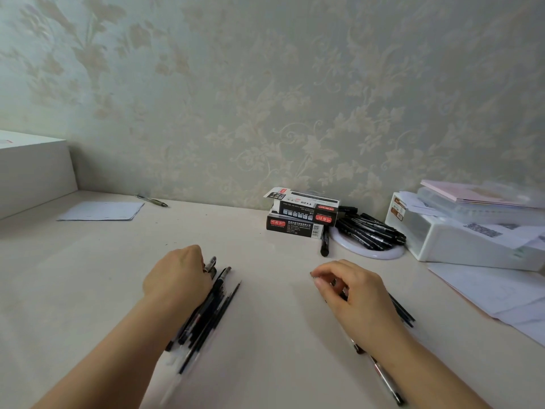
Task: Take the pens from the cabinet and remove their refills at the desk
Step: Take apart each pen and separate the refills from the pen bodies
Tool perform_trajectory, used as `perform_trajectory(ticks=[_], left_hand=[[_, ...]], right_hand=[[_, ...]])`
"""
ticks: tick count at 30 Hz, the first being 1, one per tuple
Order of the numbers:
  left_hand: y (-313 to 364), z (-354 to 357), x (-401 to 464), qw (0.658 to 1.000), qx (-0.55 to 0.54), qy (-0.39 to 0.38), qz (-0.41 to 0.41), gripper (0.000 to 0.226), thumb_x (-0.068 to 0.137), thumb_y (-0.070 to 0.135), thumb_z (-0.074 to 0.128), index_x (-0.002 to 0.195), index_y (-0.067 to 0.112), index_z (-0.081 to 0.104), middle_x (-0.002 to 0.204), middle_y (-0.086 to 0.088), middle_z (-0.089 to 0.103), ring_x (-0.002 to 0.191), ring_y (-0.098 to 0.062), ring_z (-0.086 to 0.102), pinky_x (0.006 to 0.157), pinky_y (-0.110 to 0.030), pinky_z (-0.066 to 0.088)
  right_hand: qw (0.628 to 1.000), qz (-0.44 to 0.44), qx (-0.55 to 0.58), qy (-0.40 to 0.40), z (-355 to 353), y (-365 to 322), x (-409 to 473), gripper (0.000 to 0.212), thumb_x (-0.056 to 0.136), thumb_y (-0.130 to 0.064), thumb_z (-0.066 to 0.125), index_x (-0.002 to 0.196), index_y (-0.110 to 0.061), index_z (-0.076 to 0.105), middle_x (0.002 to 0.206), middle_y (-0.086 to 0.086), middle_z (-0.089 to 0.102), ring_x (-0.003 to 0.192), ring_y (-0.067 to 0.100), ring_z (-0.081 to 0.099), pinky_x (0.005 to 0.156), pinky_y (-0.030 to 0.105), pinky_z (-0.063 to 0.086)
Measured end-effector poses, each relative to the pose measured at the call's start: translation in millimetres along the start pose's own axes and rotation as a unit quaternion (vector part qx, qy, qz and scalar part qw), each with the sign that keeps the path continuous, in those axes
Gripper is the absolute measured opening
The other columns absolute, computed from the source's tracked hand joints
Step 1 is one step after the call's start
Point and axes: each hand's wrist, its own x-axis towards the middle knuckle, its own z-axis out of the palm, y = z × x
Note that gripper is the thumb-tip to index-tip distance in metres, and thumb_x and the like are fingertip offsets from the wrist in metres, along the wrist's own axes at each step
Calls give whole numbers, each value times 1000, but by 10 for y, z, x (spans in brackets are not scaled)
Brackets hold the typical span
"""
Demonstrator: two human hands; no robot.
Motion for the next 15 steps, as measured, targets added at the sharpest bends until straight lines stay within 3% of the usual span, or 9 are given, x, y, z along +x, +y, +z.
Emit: perform_trajectory(ticks=[3,7,11,15], left_hand=[[3,-7,-1,1000,-3,8,1,14,87,22,50,100,19,56,103,-3,57,95,-26,55,76,-32,49],[24,-18,-10,1000,-8,28,12,16,90,28,52,103,18,55,102,-3,53,93,-26,55,72,-32,46],[99,-18,-56,998,-23,49,39,20,91,33,53,106,21,52,103,-1,49,92,-24,55,68,-31,44],[285,29,-191,985,-89,69,131,13,91,35,55,99,24,56,93,5,54,90,-18,56,73,-29,45]], right_hand=[[1000,12,-13,11,-22,8,11,12,87,-17,69,85,-29,70,77,-20,65,72,2,59,63,9,43],[995,79,-22,58,-106,65,46,10,86,-20,69,82,-28,70,74,-15,68,64,2,59,61,23,50],[988,134,-51,58,-172,113,47,12,85,-24,70,74,-28,66,69,-11,66,55,3,55,57,25,46],[987,123,-103,13,-139,37,18,20,79,-36,74,68,-26,61,65,-9,57,62,4,54,53,21,40]])
